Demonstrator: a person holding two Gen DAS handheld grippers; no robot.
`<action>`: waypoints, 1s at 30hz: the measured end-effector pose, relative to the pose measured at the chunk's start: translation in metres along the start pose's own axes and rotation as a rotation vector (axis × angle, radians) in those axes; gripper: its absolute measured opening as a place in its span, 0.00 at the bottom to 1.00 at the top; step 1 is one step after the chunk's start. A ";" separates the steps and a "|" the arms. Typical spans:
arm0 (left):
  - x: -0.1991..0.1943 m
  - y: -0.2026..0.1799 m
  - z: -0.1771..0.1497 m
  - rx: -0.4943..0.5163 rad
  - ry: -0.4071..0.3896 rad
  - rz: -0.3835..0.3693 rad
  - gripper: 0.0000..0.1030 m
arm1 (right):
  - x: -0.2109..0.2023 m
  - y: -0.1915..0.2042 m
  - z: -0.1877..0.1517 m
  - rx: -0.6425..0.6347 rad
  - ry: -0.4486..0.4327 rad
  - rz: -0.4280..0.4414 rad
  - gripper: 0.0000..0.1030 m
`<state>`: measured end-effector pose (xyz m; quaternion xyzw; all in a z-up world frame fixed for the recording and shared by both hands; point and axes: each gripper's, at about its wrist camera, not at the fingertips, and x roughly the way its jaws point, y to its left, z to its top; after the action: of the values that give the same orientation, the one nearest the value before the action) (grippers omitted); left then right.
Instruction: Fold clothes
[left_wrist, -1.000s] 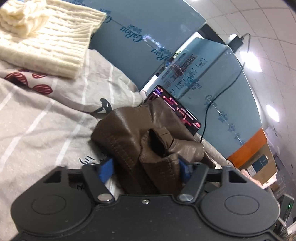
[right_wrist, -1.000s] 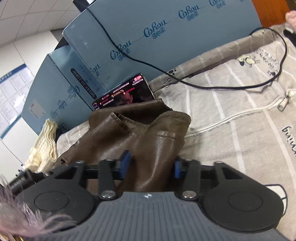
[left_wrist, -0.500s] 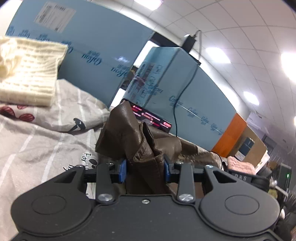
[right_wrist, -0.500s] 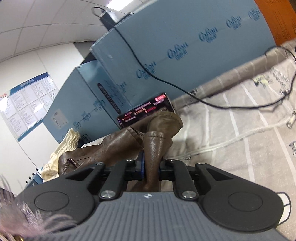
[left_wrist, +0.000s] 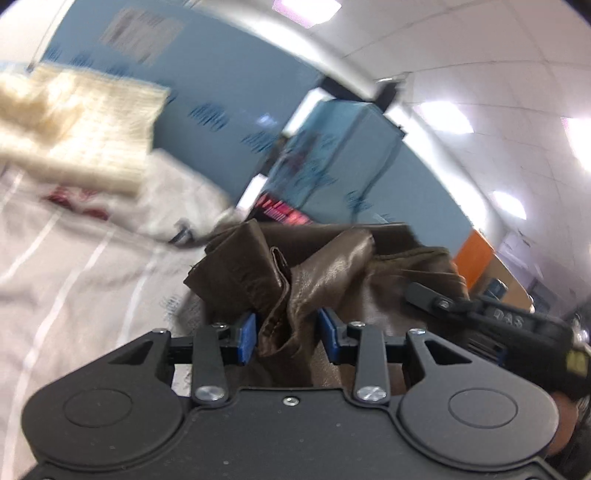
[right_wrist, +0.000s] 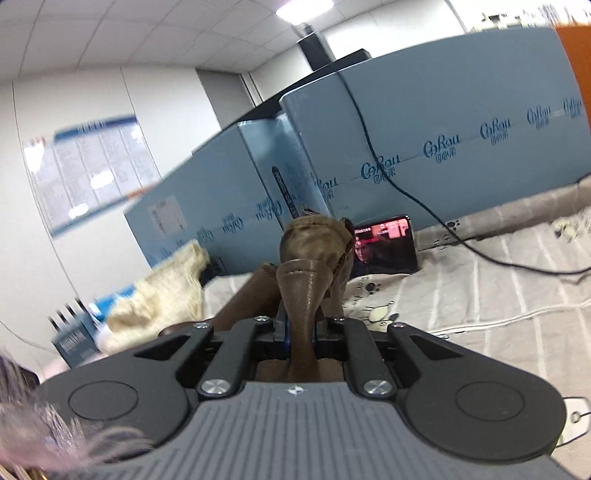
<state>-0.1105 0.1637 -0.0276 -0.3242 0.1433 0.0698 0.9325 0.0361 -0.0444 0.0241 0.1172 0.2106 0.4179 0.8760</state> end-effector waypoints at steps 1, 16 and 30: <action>-0.001 0.005 0.001 -0.037 0.015 0.000 0.37 | 0.002 0.003 -0.001 -0.019 0.003 -0.015 0.08; 0.020 0.048 0.031 -0.334 0.146 0.009 0.90 | 0.048 -0.089 -0.008 0.349 0.226 -0.147 0.47; 0.062 0.032 0.027 -0.163 0.083 0.011 0.34 | 0.061 -0.082 -0.017 0.345 0.190 -0.051 0.16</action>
<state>-0.0526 0.2079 -0.0455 -0.4008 0.1773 0.0729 0.8959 0.1182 -0.0475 -0.0389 0.2202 0.3637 0.3625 0.8294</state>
